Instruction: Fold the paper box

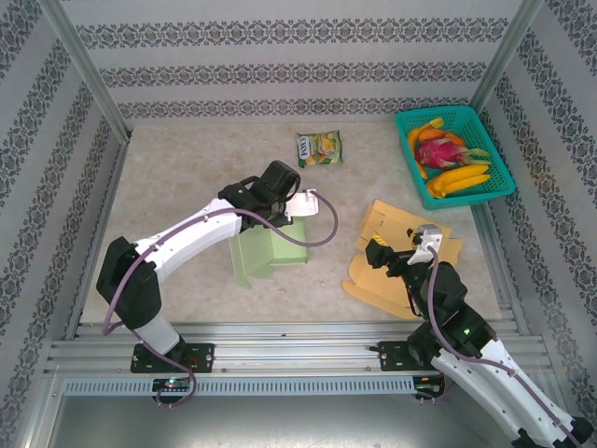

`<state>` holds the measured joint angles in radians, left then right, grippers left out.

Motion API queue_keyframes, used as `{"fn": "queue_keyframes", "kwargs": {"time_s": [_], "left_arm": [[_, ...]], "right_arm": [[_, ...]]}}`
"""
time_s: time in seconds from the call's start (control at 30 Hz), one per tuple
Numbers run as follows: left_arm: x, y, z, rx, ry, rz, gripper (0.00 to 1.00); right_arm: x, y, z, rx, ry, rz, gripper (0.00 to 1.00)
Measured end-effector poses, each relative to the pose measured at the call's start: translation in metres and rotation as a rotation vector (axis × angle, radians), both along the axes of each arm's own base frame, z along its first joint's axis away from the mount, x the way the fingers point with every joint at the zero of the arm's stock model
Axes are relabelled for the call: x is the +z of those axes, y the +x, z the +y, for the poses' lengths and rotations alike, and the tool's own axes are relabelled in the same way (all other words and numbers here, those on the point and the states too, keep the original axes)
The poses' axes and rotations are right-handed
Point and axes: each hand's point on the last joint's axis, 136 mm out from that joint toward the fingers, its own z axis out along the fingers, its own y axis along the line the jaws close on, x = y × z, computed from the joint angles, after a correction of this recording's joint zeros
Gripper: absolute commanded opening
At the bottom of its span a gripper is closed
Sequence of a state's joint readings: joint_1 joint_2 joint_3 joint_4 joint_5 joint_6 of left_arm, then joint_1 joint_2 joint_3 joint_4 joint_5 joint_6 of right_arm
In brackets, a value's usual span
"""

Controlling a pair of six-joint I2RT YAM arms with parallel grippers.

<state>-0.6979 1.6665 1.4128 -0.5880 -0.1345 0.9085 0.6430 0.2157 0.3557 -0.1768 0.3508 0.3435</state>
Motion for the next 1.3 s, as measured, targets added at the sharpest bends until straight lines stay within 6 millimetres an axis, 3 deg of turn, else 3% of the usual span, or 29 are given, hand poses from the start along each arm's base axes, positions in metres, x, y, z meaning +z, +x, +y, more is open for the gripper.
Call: {"fn": "queue_keyframes", "kwargs": {"time_s": [0.23, 0.37, 0.6, 0.77, 0.87, 1.3], "left_arm": [[-0.05, 0.022, 0.002, -0.168, 0.325, 0.054, 0.0], [-0.071, 0.025, 0.002, -0.264, 0.426, 0.08, 0.0], [-0.086, 0.032, -0.004, -0.375, 0.507, 0.084, 0.01], [-0.1, 0.039, -0.009, -0.409, 0.536, 0.099, 0.2], [-0.106, 0.039, -0.009, -0.42, 0.548, 0.109, 0.23], [-0.103, 0.042, -0.008, -0.411, 0.558, 0.094, 0.31]], "right_arm": [[-0.001, 0.001, -0.002, -0.009, 0.0, 0.003, 0.98], [-0.001, 0.001, -0.002, -0.011, 0.0, 0.004, 0.98], [-0.001, 0.002, -0.003, -0.017, -0.001, 0.004, 0.98], [-0.003, 0.002, -0.003, -0.018, -0.006, 0.01, 0.98], [-0.005, 0.004, -0.002, -0.02, -0.013, 0.019, 0.98], [-0.01, 0.005, -0.001, -0.02, -0.027, 0.038, 0.98]]}}
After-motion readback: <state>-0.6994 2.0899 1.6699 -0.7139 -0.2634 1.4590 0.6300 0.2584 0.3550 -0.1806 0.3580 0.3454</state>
